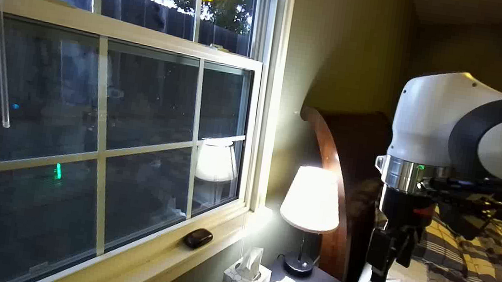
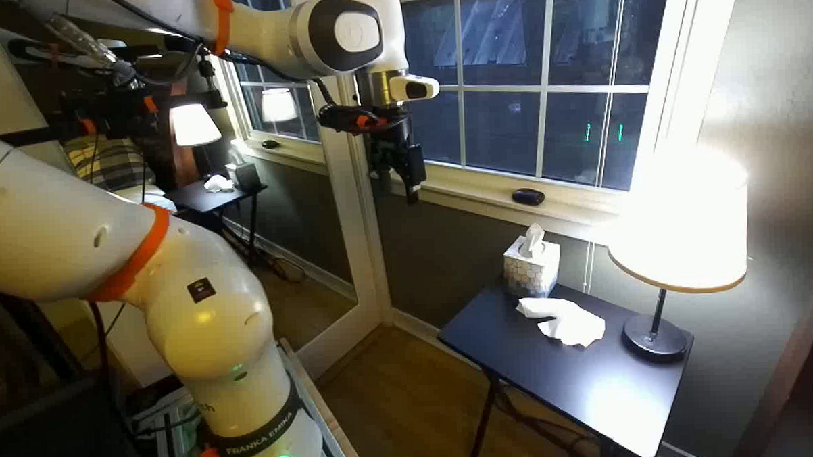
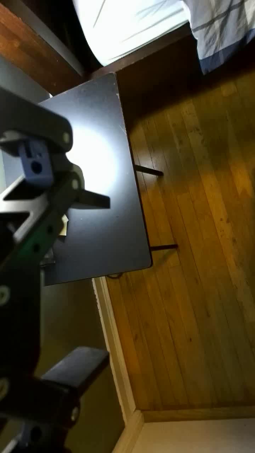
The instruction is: Use the tissue to wipe the lamp
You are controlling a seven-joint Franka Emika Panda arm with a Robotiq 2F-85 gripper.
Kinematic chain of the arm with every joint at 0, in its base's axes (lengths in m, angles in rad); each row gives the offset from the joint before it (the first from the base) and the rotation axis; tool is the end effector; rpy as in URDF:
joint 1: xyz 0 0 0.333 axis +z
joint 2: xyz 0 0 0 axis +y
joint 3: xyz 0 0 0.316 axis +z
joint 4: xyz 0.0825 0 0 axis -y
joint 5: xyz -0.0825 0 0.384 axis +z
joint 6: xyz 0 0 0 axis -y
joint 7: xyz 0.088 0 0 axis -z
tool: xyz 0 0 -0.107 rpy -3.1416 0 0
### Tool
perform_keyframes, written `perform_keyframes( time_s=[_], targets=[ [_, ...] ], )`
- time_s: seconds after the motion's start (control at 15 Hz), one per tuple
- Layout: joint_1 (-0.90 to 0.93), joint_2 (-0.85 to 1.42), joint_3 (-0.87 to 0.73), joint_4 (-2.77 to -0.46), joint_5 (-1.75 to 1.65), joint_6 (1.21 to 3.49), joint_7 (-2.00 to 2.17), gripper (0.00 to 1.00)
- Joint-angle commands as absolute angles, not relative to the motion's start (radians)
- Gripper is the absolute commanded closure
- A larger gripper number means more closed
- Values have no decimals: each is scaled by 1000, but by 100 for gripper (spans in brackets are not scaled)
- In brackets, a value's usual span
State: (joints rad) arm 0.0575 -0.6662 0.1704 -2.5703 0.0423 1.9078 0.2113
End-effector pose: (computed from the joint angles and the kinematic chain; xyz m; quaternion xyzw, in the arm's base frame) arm 0.3390 0.0842 0.4746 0.9993 -0.0168 0.0052 0.0321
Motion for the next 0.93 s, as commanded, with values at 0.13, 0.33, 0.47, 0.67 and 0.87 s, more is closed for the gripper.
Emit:
perform_keyframes(
  time_s=[0.13,0.33,0.47,0.67,0.87],
  targets=[
    [64,-665,165,-2569,38,1906,214,0],
    [64,-665,165,-2569,38,1906,214,0],
    [50,-639,144,-2579,18,1953,182,0],
    [16,-607,89,-2611,-34,2038,121,0],
    [-5,-542,10,-2635,-50,2143,7,0]
  ],
)
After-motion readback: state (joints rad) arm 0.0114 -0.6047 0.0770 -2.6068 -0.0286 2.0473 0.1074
